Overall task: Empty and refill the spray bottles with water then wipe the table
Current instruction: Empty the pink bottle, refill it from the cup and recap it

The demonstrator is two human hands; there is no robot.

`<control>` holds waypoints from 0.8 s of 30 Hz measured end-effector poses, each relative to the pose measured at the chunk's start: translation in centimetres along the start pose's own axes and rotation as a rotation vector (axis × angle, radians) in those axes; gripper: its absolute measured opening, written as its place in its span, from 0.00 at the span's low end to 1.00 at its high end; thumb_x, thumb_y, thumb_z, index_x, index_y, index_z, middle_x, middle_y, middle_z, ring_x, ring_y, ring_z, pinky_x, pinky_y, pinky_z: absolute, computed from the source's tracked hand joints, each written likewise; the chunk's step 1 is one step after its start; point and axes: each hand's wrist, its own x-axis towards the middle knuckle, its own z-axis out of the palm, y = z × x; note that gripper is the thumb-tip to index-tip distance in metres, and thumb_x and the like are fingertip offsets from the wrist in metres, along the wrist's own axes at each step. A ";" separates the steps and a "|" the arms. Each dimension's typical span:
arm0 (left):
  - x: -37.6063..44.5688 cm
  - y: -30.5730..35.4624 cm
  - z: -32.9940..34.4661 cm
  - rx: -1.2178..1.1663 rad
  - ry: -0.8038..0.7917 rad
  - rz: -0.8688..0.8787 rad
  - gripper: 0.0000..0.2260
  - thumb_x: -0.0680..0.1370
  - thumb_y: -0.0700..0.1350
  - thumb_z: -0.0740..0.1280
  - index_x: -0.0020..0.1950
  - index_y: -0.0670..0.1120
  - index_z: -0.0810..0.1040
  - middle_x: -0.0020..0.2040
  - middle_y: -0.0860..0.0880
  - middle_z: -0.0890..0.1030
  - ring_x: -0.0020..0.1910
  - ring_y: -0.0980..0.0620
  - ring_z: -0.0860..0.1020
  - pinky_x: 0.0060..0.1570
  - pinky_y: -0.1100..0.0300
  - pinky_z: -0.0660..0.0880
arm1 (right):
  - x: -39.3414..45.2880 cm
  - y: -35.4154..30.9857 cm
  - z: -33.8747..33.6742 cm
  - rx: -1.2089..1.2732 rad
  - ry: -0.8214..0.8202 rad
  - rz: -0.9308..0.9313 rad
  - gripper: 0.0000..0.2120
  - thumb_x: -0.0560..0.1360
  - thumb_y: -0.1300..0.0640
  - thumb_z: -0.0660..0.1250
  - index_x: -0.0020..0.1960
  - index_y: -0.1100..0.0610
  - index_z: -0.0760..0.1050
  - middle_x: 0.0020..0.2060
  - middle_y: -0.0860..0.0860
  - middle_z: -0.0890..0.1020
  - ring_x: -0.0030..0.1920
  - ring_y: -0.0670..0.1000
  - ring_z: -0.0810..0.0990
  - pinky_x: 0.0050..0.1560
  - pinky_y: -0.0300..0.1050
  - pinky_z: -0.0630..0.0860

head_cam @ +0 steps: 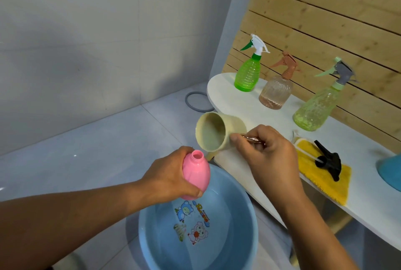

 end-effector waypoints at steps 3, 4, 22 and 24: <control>-0.2 -0.6 -0.1 -0.018 0.004 -0.016 0.43 0.59 0.58 0.84 0.68 0.66 0.66 0.59 0.63 0.77 0.58 0.56 0.78 0.49 0.60 0.80 | 0.1 3.4 2.2 0.128 -0.083 0.269 0.19 0.73 0.39 0.73 0.35 0.51 0.73 0.25 0.42 0.73 0.28 0.44 0.69 0.33 0.44 0.64; -0.1 -0.8 -0.1 -0.021 0.010 -0.021 0.42 0.59 0.57 0.84 0.68 0.65 0.67 0.59 0.63 0.76 0.57 0.57 0.77 0.49 0.60 0.79 | 0.1 4.6 3.1 0.136 -0.113 0.332 0.21 0.73 0.40 0.74 0.34 0.53 0.72 0.23 0.42 0.72 0.26 0.44 0.67 0.33 0.44 0.65; 1.2 -2.1 0.3 -0.170 0.103 -0.007 0.40 0.58 0.44 0.88 0.63 0.62 0.73 0.59 0.63 0.77 0.57 0.68 0.76 0.46 0.72 0.76 | -9.0 21.2 16.6 -0.620 -0.825 0.277 0.16 0.85 0.46 0.53 0.65 0.48 0.75 0.59 0.52 0.80 0.61 0.56 0.81 0.58 0.49 0.77; 1.2 -2.0 0.1 -0.160 0.092 -0.006 0.39 0.59 0.43 0.88 0.63 0.62 0.73 0.58 0.63 0.77 0.58 0.67 0.76 0.46 0.72 0.76 | -9.6 21.2 17.4 -0.653 -0.882 0.266 0.15 0.85 0.49 0.55 0.66 0.50 0.75 0.59 0.52 0.80 0.62 0.56 0.81 0.58 0.49 0.77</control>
